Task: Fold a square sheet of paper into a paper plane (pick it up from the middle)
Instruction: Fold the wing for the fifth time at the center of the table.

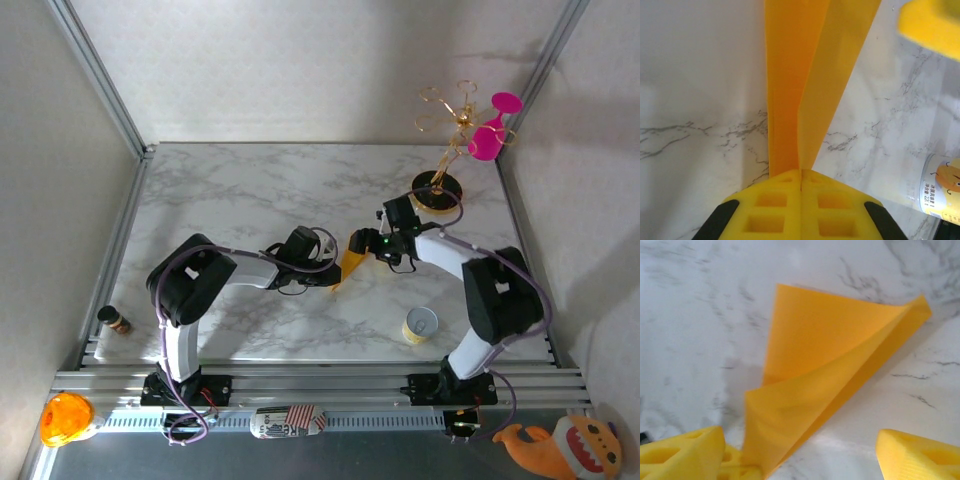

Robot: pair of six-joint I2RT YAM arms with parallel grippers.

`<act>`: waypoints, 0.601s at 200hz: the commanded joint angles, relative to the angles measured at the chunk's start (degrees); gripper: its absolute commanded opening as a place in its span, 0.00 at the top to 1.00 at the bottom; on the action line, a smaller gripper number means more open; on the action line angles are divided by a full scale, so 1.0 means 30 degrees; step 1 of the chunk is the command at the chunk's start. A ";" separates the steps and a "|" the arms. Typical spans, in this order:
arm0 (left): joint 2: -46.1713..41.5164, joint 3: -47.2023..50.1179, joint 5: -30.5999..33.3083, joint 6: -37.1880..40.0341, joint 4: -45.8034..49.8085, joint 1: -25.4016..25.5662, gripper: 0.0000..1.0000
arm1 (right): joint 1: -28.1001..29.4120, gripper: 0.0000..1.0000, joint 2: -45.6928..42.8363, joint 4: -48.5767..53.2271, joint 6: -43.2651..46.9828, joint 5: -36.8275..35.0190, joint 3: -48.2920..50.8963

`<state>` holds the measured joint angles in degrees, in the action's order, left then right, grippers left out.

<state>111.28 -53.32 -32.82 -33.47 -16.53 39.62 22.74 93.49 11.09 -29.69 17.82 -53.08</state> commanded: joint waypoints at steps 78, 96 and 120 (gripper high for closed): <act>0.1327 -0.0098 0.0334 -0.0495 0.1894 0.0007 0.99 | 0.0628 0.78 0.0813 -0.6737 -0.0854 0.5769 0.2725; 0.1352 -0.0125 0.0305 -0.0561 0.1906 0.0004 0.98 | 0.0799 0.81 0.1454 -0.6663 -0.0867 0.5611 0.2506; 0.1456 -0.0186 0.0305 -0.0608 0.2076 0.0008 0.98 | 0.0828 0.83 0.2024 -0.6476 -0.0884 0.5386 0.2316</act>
<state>111.57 -54.02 -33.32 -34.74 -15.44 39.40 24.93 98.04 -7.55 -32.21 33.26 -44.38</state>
